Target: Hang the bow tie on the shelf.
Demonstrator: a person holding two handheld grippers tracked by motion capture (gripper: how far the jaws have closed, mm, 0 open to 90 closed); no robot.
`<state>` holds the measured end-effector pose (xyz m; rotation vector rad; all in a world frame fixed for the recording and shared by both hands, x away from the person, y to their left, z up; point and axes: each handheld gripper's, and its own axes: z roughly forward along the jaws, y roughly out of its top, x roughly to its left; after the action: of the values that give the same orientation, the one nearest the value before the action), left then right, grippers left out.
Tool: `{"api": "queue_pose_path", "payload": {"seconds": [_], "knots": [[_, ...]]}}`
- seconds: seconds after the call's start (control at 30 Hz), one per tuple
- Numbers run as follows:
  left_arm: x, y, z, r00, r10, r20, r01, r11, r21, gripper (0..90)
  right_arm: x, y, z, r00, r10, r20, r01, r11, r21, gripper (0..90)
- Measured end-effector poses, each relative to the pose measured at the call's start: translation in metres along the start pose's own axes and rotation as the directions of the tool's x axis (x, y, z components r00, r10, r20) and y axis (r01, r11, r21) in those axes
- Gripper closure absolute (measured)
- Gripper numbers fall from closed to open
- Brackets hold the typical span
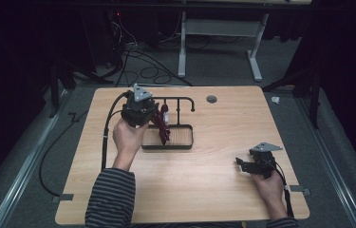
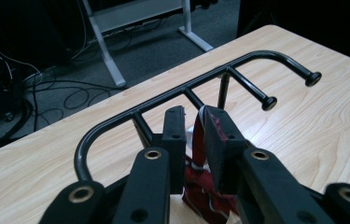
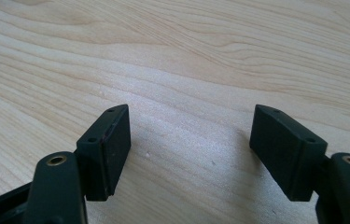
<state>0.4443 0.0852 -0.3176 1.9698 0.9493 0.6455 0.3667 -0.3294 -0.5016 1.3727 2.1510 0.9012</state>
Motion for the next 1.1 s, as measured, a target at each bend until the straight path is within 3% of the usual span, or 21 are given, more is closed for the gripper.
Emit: {"api": "queue_pose_path", "payload": {"seconds": [0.2,1.1], "knots": [[0.001,-0.003,-0.009,1.0000,0.006,-0.002,-0.006,1.0000,-0.004,76.2,0.000,0.000,0.000,1.0000,0.000,0.000,0.000,1.000,0.000,30.2],[0.017,-0.032,-0.037,0.9991,-0.036,-0.023,0.036,0.9993,-0.010,67.6,0.000,0.000,0.000,1.0000,0.000,0.000,0.000,1.000,0.000,30.2]]}}
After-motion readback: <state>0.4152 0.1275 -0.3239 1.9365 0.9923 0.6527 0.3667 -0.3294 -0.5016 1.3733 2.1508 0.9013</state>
